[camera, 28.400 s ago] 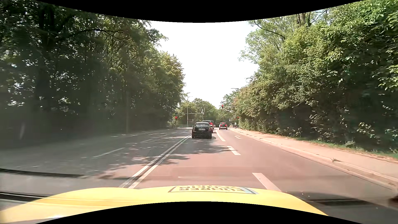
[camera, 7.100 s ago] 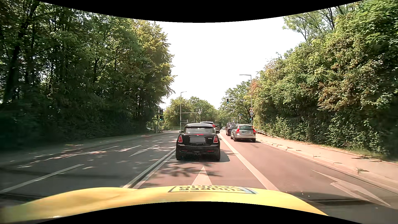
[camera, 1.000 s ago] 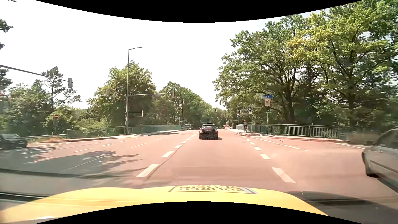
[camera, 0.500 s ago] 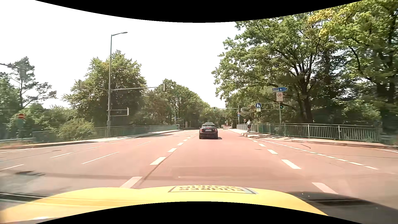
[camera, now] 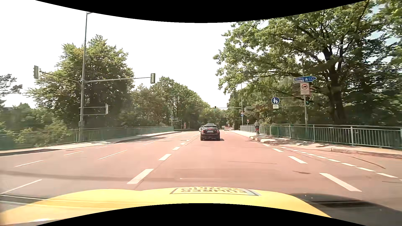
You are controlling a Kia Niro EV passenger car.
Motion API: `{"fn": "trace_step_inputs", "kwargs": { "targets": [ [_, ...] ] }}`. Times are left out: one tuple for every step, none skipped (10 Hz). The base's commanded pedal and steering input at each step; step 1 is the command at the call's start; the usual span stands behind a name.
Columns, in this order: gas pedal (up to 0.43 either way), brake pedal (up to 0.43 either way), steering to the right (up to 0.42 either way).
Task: Follow the waypoints while adhering to traffic rules and regulations
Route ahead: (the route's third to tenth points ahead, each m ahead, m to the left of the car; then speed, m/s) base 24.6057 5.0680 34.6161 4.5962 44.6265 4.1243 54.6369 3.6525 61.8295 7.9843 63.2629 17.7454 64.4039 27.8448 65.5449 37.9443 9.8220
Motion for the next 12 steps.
{"fn": "trace_step_inputs", "kwargs": {
  "targets": [
    [0.087, 0.000, 0.010],
    [0.067, 0.000, 0.010],
    [0.020, 0.000, 0.010],
    [0.000, 0.000, 0.010],
    [0.000, 0.000, 0.010],
    [0.000, 0.000, 0.010],
    [0.000, 0.000, 0.010],
    [0.000, 0.000, 0.010],
    [0.000, 0.000, 0.010],
    [0.000, 0.000, 0.009],
    [0.000, 0.000, 0.009],
    [0.000, 0.000, 0.008]
  ]
}}
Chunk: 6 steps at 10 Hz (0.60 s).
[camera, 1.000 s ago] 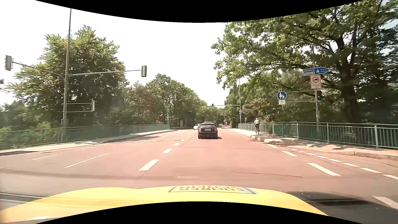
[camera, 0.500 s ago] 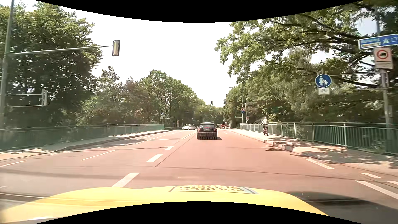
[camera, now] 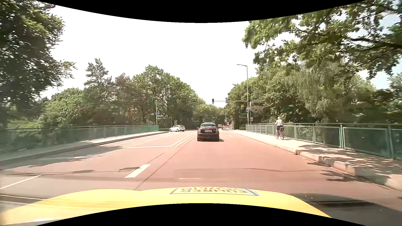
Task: Follow the waypoints while adhering to traffic rules and regulations
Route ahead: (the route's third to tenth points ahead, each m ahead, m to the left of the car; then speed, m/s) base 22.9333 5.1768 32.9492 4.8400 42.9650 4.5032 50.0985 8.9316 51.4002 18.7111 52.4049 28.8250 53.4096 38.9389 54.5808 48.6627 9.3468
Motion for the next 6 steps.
{"fn": "trace_step_inputs", "kwargs": {
  "targets": [
    [0.000, 0.000, 0.008],
    [0.000, 0.000, 0.008],
    [0.000, 0.000, 0.008],
    [0.000, 0.000, 0.007],
    [0.000, 0.000, 0.007],
    [0.000, 0.000, 0.003]
  ]
}}
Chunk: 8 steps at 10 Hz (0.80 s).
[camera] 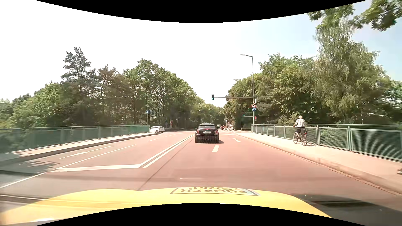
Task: Follow the waypoints while adhering to traffic rules and regulations
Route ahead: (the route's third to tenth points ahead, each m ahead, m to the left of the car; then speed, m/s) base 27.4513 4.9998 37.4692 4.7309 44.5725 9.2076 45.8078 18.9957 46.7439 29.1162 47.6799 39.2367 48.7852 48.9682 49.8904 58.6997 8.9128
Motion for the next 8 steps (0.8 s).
{"fn": "trace_step_inputs", "kwargs": {
  "targets": [
    [0.000, 0.000, 0.000],
    [0.000, 0.000, 0.000],
    [0.000, 0.000, 0.000],
    [0.000, 0.000, 0.000],
    [0.000, 0.000, 0.000],
    [0.000, 0.000, 0.000],
    [0.000, 0.000, 0.000],
    [0.000, 0.012, 0.003]
  ]
}}
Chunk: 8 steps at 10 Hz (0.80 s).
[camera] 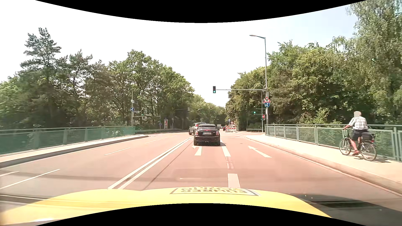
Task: Follow the waypoints while adhering to traffic rules and regulations
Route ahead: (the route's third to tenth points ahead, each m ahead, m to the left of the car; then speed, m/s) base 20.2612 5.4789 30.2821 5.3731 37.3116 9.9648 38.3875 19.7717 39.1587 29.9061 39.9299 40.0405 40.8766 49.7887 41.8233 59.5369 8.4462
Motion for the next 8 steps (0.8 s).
{"fn": "trace_step_inputs", "kwargs": {
  "targets": [
    [0.000, 0.049, 0.004],
    [0.000, 0.098, 0.004],
    [0.000, 0.122, 0.004],
    [0.000, 0.128, 0.004],
    [0.000, 0.134, 0.004],
    [0.000, 0.134, 0.004],
    [0.000, 0.134, 0.004],
    [0.000, 0.134, 0.003]
  ]
}}
